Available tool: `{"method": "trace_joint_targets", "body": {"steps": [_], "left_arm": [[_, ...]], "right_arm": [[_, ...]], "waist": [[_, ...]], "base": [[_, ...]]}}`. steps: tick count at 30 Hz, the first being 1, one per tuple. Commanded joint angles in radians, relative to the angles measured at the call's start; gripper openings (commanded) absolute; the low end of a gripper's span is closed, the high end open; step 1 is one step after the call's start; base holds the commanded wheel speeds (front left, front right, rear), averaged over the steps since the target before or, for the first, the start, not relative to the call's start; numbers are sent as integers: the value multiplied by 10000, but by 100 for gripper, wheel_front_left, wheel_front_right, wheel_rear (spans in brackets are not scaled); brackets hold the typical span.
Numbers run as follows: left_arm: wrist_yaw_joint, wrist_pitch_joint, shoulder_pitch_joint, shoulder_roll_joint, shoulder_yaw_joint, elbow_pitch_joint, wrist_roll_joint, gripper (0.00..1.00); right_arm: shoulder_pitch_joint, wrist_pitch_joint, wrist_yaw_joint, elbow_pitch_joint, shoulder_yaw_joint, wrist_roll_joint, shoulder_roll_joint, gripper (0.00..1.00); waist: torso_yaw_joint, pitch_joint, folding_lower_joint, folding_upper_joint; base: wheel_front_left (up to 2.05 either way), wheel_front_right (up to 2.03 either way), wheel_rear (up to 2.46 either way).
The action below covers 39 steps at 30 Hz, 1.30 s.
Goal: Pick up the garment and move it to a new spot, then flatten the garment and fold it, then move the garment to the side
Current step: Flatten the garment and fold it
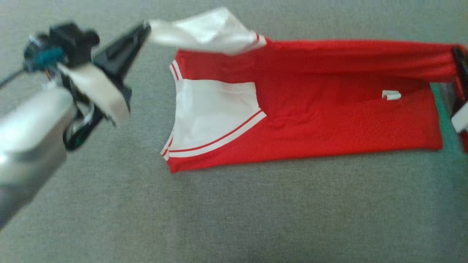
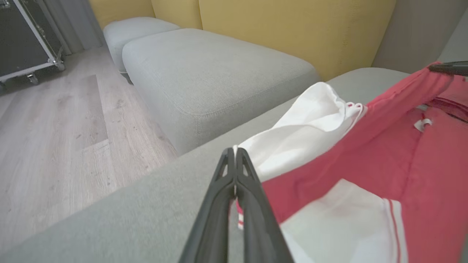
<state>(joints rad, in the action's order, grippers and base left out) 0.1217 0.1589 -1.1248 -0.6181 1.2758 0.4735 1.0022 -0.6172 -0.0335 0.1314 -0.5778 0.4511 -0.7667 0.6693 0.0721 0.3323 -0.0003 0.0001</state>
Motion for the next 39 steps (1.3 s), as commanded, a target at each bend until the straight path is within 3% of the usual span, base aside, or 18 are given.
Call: {"method": "trace_joint_targets", "body": {"steps": [1, 10, 16, 17, 18, 19, 20, 21, 22, 25, 27, 33, 39], "left_arm": [[-170, 57, -14, -582, -343, -438, 135, 0], [-1293, 195, 1831, -1218, -183, -2661, 210, 0], [-1859, 543, 2620, -1138, -222, -3001, 359, 0], [-1883, 612, 2755, -1084, -241, -2968, 412, 0], [-1910, 695, 2896, -1012, -295, -2913, 475, 0], [-1934, 770, 3036, -922, -358, -2839, 533, 8], [-1945, 829, 3174, -820, -414, -2755, 578, 40], [-1979, 880, 3301, -715, -472, -2666, 585, 95], [-2028, 928, 3430, -592, -562, -2594, 570, 100], [-2300, 1010, 3938, -194, -977, -2472, 459, 100], [-2728, 1021, 4351, 80, -1634, -2597, 4, 100], [-4372, 1026, 6601, 992, -4006, -3542, -2448, 100], [-5107, 1027, 8871, 2273, -5598, -4572, -5044, 100]], "right_arm": [[313, -209, -7, 245, -142, -85, 346, 0], [1380, -775, -7, 270, -708, 273, 138, 0], [1870, -749, -7, 449, -983, 514, -77, 0], [1943, -720, -7, 441, -1044, 547, -119, 20], [2002, -690, -7, 395, -1113, 624, -156, 65], [2048, -706, -7, 344, -1216, 704, -212, 100], [2111, -722, -7, 321, -1316, 742, -297, 100], [2199, -745, -7, 320, -1422, 755, -383, 100], [2322, -780, -7, 336, -1536, 758, -458, 100], [2891, -952, -7, 491, -1966, 715, -648, 100], [3362, -1088, -7, 661, -2384, 671, -807, 100], [4713, -951, -7, 1269, -3731, 813, -1614, 100], [4709, -242, -7, 1242, -4952, 1298, -2574, 100]], "waist": [[171, -272, 3, -1], [427, -342, 3, -1], [441, -259, 3, -1], [410, -275, 3, -1], [377, -303, 3, -1], [359, -335, 3, -1], [349, -374, 3, -1], [345, -420, 3, -1], [349, -478, 3, -1], [389, -730, 3, -1], [426, -914, 3, -1], [571, -1456, 3, -1], [1134, -1815, 3, -1]], "base": [[0, 0, 0], [0, 0, 0], [0, 0, 0], [0, 0, 0], [0, 0, 0], [0, 0, 0], [0, 0, 0], [0, 0, 0], [0, 0, 0], [0, 0, 0], [0, 0, 0], [0, 0, 0], [0, 0, 0]]}}
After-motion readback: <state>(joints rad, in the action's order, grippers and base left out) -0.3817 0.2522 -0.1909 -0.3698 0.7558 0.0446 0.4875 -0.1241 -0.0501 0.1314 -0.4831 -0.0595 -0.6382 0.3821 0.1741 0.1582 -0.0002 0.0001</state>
